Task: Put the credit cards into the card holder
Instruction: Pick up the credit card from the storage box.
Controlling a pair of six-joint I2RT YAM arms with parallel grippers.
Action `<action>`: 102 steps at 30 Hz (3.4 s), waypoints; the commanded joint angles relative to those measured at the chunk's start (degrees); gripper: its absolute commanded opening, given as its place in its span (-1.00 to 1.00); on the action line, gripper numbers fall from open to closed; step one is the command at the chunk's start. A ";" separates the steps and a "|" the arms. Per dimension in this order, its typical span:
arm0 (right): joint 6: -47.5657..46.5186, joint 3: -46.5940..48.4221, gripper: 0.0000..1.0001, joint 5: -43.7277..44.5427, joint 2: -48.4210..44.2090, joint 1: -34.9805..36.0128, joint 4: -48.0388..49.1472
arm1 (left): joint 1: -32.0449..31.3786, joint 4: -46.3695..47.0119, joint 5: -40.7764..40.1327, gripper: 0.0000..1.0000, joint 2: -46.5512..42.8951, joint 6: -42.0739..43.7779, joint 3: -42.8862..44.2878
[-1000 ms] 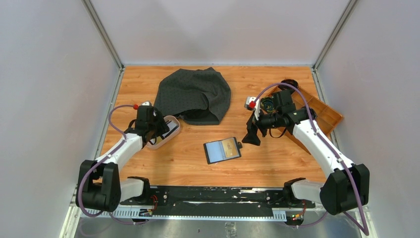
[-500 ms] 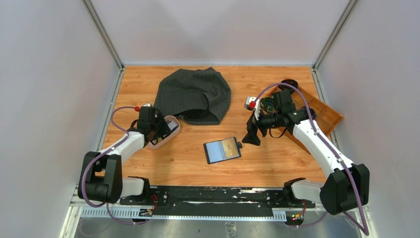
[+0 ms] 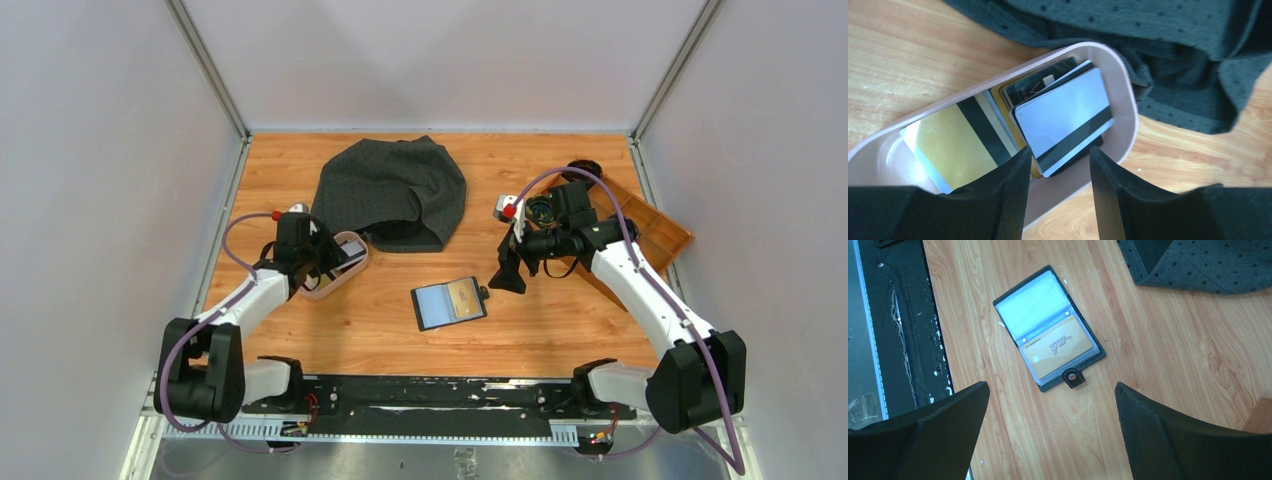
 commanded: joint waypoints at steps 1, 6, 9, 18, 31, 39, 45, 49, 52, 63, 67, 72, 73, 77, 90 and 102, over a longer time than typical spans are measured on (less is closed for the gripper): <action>-0.18 -0.68 1.00 -0.25 -0.59 -0.89 0.27 | 0.46 3.82 3.06 -0.05 -3.36 -2.56 -0.79; -0.14 -0.73 1.00 -0.17 -0.37 -0.91 0.26 | 0.73 5.00 4.82 -0.06 -3.07 -3.42 -0.86; -0.17 -0.68 1.00 -0.01 -0.24 -0.89 0.31 | 0.95 6.82 6.65 -0.09 -1.87 -3.91 -1.00; -0.25 -0.60 1.00 0.27 0.45 -0.89 0.26 | 1.37 11.48 10.47 -0.19 0.71 -6.50 -1.57; -0.40 -0.60 1.00 0.54 0.72 -0.89 0.28 | 1.90 17.09 11.05 -0.28 5.86 -11.32 -2.36; -0.40 -0.65 1.00 0.36 0.64 -0.97 0.26 | 2.00 17.37 10.33 -0.68 10.41 -10.04 -0.60; -0.59 -0.69 1.00 0.28 0.71 -0.91 0.26 | 2.52 17.28 9.57 -1.00 6.64 -7.52 -3.01; -0.63 -0.61 1.00 -0.38 1.26 -0.91 0.22 | 2.67 17.26 10.10 -1.00 3.25 -2.15 -4.68; -0.21 -0.32 1.00 -1.29 2.21 -0.74 0.19 | 2.81 17.26 9.92 -0.98 1.56 0.85 -5.38; -0.13 -0.08 1.00 -0.87 2.69 -0.67 -0.17 | 3.45 17.83 15.37 -0.16 7.82 -1.68 -2.54; -0.13 -0.07 1.00 -0.79 2.75 -0.62 -0.15 | 4.16 19.13 16.39 0.02 8.73 -3.40 -2.26; -0.26 -0.07 1.00 -0.61 2.58 -0.62 -0.26 | 4.99 23.64 19.78 0.01 11.27 -7.00 -2.15; -0.30 -0.09 1.00 -0.54 2.53 -0.67 -0.26 | 5.18 24.87 20.37 0.01 11.81 -7.91 -2.27; -0.46 -0.07 1.00 -0.43 2.48 -0.65 -0.35 | 5.63 29.42 22.48 0.01 14.30 -11.39 -2.52; -0.69 -0.02 1.00 -0.25 2.27 -0.67 -0.51 | 7.51 34.62 24.43 -1.00 16.38 -13.49 -4.07; -0.75 0.02 1.00 -0.20 2.57 -0.62 -0.60 | 7.93 29.64 23.05 -0.80 7.56 -12.58 -7.09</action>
